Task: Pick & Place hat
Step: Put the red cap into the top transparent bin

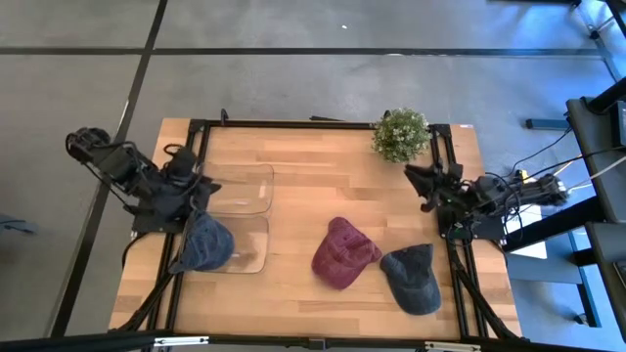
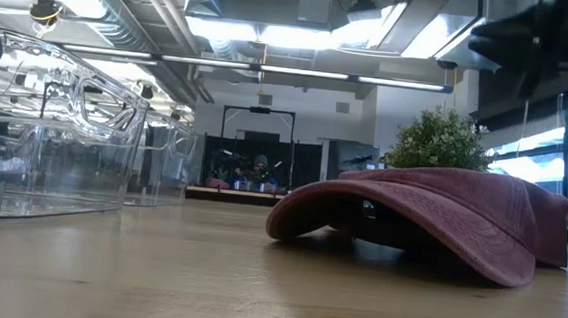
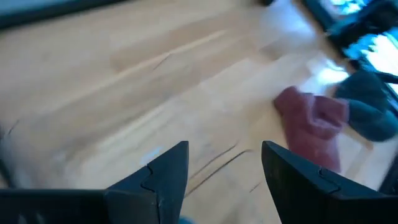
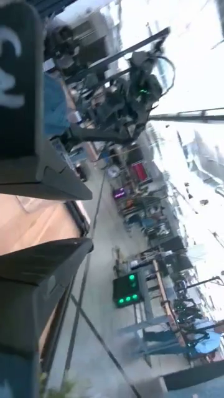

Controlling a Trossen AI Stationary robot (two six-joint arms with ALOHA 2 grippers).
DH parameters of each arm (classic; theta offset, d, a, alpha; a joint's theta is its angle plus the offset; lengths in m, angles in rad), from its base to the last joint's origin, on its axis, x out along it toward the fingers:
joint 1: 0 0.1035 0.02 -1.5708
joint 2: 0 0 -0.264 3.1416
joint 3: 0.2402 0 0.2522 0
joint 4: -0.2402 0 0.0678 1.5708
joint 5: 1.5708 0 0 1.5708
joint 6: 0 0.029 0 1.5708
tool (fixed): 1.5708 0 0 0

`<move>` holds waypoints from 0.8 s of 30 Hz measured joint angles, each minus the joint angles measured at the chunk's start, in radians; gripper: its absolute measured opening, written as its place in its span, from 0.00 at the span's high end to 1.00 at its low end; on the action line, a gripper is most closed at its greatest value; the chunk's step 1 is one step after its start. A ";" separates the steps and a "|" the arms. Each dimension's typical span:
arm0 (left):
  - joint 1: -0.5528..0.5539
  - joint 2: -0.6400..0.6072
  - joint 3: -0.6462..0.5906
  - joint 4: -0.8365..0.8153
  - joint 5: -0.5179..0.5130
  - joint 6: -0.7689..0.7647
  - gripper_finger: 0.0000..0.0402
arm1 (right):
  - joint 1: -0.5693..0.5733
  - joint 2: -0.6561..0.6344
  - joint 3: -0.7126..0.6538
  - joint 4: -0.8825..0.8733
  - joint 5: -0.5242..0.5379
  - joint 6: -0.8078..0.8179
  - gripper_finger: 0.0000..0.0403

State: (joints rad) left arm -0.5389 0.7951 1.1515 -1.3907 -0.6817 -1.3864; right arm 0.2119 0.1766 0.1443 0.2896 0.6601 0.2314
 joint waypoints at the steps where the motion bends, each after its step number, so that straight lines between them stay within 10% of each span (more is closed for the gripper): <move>1: 0.025 0.004 0.000 0.058 0.003 0.094 0.51 | 0.000 0.053 0.040 -0.026 -0.001 0.002 0.73; 9: 0.280 0.074 0.000 0.537 0.163 0.731 0.51 | 0.000 0.542 0.425 -0.460 -0.148 0.290 0.73; 16: 0.494 0.201 0.000 0.642 0.388 0.954 0.51 | 0.021 0.867 0.630 -0.854 -0.549 0.604 0.73; 24: 0.615 0.364 0.000 0.711 0.512 1.063 0.51 | 0.088 1.071 0.637 -0.865 -0.767 0.947 0.73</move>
State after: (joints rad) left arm 0.0761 1.1594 1.1519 -0.6794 -0.1700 -0.3237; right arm 0.2995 1.2480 0.7814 -0.5750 -0.1071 1.1782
